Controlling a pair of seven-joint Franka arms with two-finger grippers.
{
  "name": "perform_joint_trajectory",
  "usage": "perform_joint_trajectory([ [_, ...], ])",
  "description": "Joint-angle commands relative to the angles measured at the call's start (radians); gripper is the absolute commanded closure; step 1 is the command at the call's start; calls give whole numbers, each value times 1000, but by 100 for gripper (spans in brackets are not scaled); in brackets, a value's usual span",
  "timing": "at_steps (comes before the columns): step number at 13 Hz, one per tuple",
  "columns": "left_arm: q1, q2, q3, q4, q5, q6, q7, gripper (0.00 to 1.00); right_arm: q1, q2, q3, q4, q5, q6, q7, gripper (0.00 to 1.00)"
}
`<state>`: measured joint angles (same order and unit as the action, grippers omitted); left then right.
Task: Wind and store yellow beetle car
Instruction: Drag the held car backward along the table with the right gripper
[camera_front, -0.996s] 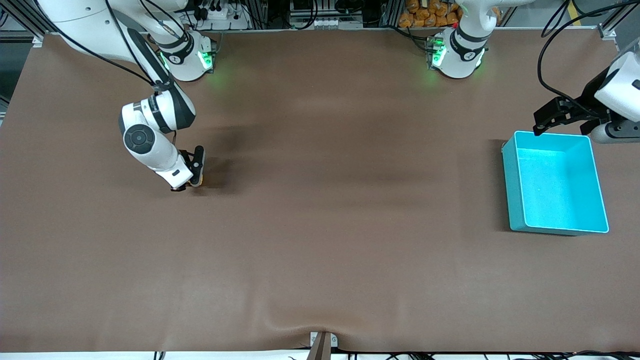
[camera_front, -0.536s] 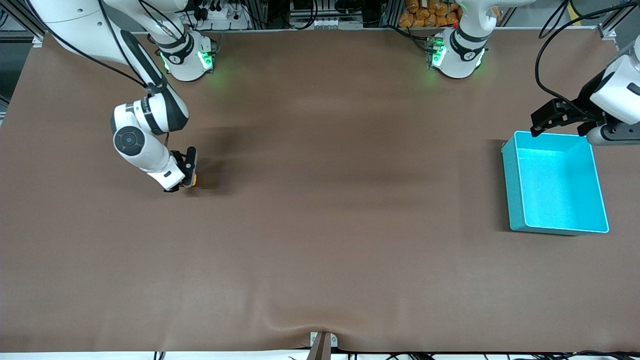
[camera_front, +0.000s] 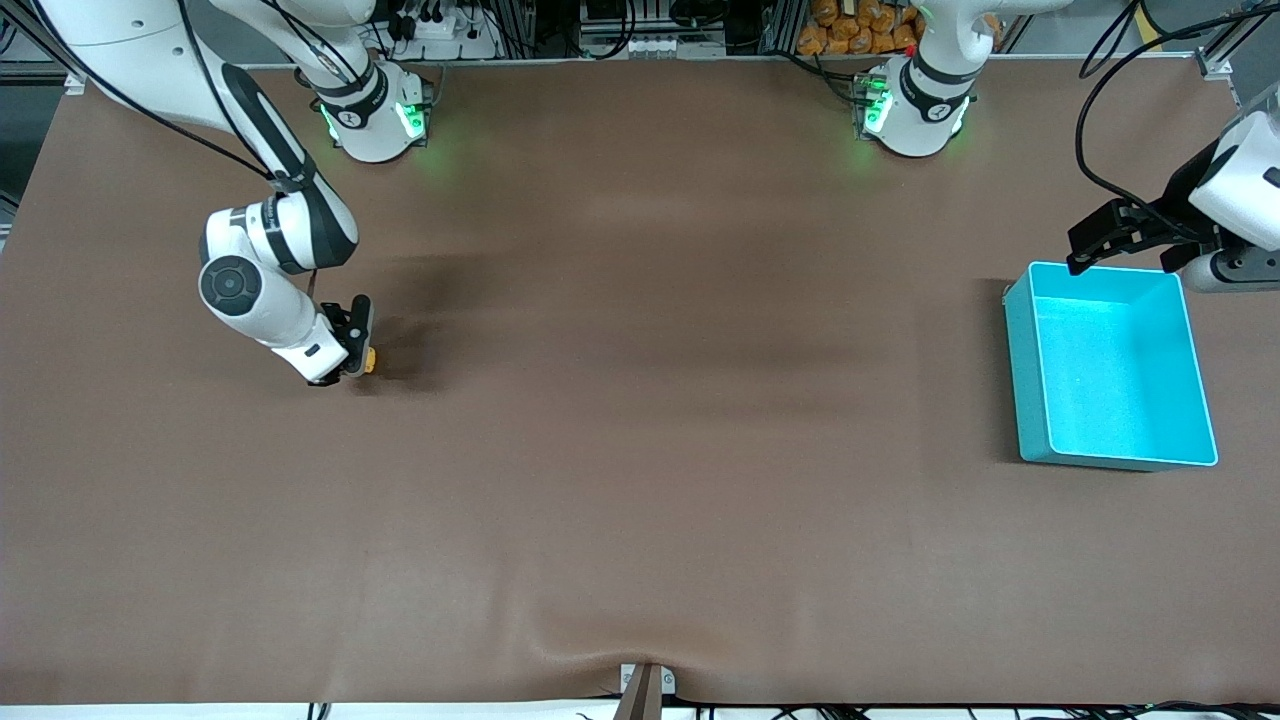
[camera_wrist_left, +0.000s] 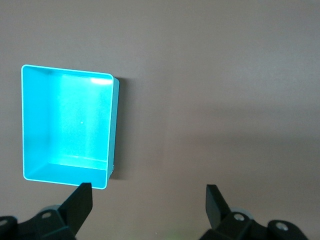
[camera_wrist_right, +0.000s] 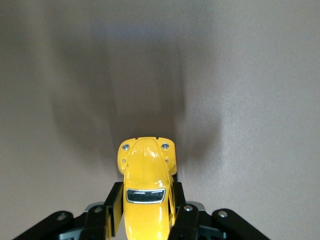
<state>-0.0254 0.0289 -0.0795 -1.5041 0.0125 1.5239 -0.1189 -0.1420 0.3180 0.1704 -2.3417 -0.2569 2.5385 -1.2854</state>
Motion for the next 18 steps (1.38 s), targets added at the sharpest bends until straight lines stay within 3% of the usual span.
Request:
perform_joint_trajectory([
  [1, -8, 0, 4, 4, 26, 1, -4, 0, -56, 96, 1, 41, -28, 49, -64, 58],
  [14, -8, 0, 3, -1, 63, -5, -7, 0, -200, 124, 1, 50, -27, 46, -127, 58],
  [17, -10, 0, 1, -2, 58, -8, -8, 0, -202, 124, 3, 67, -25, 36, -153, 52],
  [18, -10, 0, 1, -2, 58, -8, -8, 0, -205, 122, 3, 70, -25, 34, -153, 43],
])
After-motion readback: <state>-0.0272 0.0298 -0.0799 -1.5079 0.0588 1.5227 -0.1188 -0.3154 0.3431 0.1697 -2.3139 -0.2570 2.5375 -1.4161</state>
